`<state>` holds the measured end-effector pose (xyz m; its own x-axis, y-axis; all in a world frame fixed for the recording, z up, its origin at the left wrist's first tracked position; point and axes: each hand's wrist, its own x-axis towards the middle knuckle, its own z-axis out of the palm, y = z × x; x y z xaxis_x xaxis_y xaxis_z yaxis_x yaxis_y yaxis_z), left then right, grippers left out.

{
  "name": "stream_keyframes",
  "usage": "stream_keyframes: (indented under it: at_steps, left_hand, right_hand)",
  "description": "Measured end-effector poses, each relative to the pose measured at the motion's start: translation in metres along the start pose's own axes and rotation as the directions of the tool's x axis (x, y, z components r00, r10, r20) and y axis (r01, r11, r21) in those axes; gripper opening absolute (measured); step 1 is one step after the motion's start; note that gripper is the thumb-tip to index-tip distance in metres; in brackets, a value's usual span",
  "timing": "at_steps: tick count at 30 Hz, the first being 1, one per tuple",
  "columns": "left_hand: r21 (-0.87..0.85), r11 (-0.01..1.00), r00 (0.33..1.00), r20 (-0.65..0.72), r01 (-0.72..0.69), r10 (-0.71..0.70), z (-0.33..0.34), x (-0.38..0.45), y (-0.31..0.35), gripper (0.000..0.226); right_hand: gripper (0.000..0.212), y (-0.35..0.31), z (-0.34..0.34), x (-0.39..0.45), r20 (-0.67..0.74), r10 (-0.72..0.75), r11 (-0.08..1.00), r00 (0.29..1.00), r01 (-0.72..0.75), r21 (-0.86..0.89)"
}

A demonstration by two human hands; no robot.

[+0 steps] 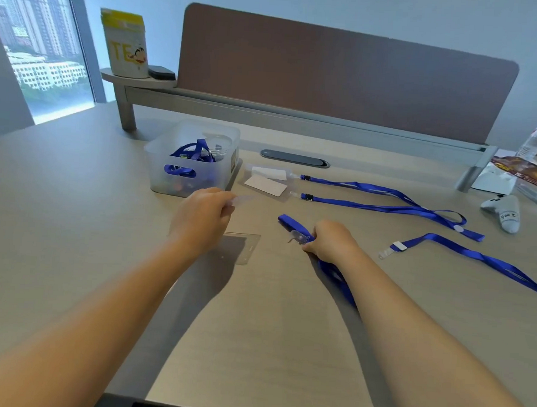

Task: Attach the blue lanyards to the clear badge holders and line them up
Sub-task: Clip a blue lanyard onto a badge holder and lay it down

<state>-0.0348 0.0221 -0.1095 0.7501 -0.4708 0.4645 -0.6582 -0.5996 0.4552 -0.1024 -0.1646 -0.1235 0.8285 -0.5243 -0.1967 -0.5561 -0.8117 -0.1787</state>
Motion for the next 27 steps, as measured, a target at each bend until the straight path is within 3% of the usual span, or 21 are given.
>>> stream_keyframes:
  at_steps: [4, 6, 10, 12, 15, 21, 23, 24, 27]
  left_hand:
    - [-0.053, 0.992, 0.993, -0.037, 0.112, -0.114, -0.017, 0.003, -0.011, 0.025]
    - [-0.12, 0.977, 0.982, -0.044, 0.175, -0.181, -0.027, 0.006, -0.019, 0.025]
    - [-0.214, 0.936, 0.954, -0.046, 0.28, -0.296, -0.047, 0.012, -0.035, 0.027]
    - [-0.259, 0.912, 0.938, -0.054, 0.317, -0.342, -0.056, 0.017, -0.045, 0.025]
    - [-0.313, 0.885, 0.923, -0.06, 0.344, -0.38, -0.067, 0.025, -0.059, 0.025]
    - [-0.368, 0.853, 0.901, -0.082, 0.37, -0.426, -0.076, 0.053, -0.094, 0.026]
    - [-0.399, 0.84, 0.896, -0.091, 0.367, -0.435, -0.075, 0.061, -0.102, 0.025]
    - [-0.41, 0.836, 0.894, -0.096, 0.365, -0.437, -0.074, 0.064, -0.106, 0.025]
    - [-0.42, 0.829, 0.894, -0.083, 0.37, -0.441, -0.07, 0.067, -0.115, 0.025]
  right_hand:
    - [0.013, -0.019, -0.016, -0.004, -0.18, -0.04, 0.951, 0.983, 0.093, 0.294]
    - [0.01, -0.035, -0.028, -0.004, -0.311, -0.021, 0.84, 0.95, 0.185, 0.51]
    - [0.013, -0.076, -0.052, 0.002, -0.367, 0.038, 0.571, 0.929, 0.281, 0.771]
    - [0.004, -0.099, -0.061, 0.009, -0.395, 0.044, 0.478, 0.918, 0.328, 0.815]
    - [0.013, -0.132, -0.075, 0.024, -0.483, 0.084, 0.41, 0.872, 0.411, 0.814]
    - [0.008, -0.189, -0.099, 0.061, -0.612, 0.117, 0.238, 0.782, 0.576, 0.782]
    - [0.007, -0.199, -0.094, 0.077, -0.602, 0.095, 0.253, 0.793, 0.566, 0.785]
    - [0.006, -0.202, -0.088, 0.087, -0.585, 0.068, 0.312, 0.808, 0.54, 0.782]
    - [0.018, -0.202, -0.065, 0.113, -0.456, -0.067, 0.705, 0.887, 0.366, 0.608]
